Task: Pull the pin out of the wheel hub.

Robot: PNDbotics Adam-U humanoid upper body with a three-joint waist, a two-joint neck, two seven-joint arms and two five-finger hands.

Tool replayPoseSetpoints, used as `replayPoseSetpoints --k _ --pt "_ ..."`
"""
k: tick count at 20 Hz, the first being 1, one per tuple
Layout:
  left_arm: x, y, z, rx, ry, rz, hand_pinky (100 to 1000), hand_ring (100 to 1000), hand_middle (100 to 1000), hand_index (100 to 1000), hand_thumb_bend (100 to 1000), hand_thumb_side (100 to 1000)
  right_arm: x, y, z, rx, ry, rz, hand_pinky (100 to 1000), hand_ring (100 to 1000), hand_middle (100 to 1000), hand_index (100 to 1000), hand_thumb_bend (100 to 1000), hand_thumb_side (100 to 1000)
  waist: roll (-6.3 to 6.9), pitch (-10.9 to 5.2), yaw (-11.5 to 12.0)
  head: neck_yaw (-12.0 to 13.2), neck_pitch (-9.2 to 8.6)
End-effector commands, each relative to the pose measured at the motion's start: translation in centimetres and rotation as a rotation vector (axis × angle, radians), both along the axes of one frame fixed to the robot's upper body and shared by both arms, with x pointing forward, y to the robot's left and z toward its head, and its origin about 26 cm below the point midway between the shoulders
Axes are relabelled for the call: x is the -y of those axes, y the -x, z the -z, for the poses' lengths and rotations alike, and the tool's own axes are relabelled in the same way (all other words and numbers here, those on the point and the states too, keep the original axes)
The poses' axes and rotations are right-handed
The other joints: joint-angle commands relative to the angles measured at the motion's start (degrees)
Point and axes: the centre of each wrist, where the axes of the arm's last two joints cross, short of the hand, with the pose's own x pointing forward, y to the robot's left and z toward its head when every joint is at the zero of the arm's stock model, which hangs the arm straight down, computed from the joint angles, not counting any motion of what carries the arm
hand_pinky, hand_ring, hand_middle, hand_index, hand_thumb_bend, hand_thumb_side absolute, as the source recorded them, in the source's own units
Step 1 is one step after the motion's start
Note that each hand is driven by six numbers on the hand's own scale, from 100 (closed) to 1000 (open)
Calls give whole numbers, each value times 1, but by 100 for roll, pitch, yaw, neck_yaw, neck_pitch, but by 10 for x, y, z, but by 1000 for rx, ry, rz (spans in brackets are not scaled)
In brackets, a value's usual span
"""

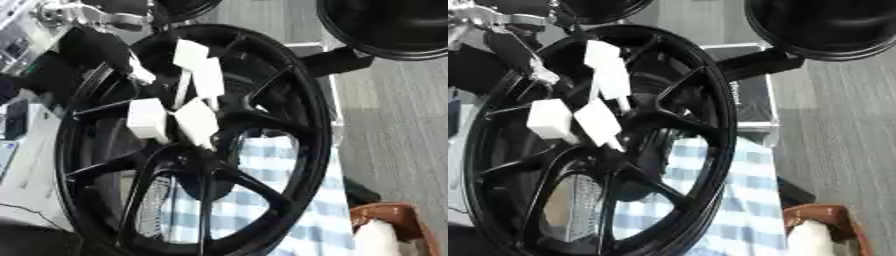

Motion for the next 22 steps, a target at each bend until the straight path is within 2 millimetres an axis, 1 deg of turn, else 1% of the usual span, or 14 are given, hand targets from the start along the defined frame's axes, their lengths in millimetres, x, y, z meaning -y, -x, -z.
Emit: replayPoseSetpoints --k 1,4,7,9,16,22 --pt "-10 29 -29 61 41 15 792 750 681 831 417 667 4 1 -6 23 23 7 695 539 427 759 100 615 -24 -144 7 -1 29" --pt "-13 52 -33 59 83 42 794 747 676 829 373 664 5 1 -7 28 27 12 695 539 427 759 100 608 -33 -158 25 -8 29" --pt "-12 74 -35 44 102 79 795 746 674 837 350 684 5 1 -7 33 30 13 696 539 428 759 100 604 -50 -150 28 -16 29" --pt "-12 85 -35 35 111 100 795 744 672 838 336 676 5 1 -7 34 30 14 696 539 427 759 100 604 -67 -138 28 -21 29" --pt "-23 89 -30 33 125 129 794 742 669 838 318 668 5 1 -6 37 29 22 697 539 427 759 100 596 -126 -84 21 -77 28" --pt "-30 90 -24 43 121 148 793 740 667 837 310 658 4 1 -5 44 32 25 698 538 426 759 100 594 -153 -22 8 -178 -87"
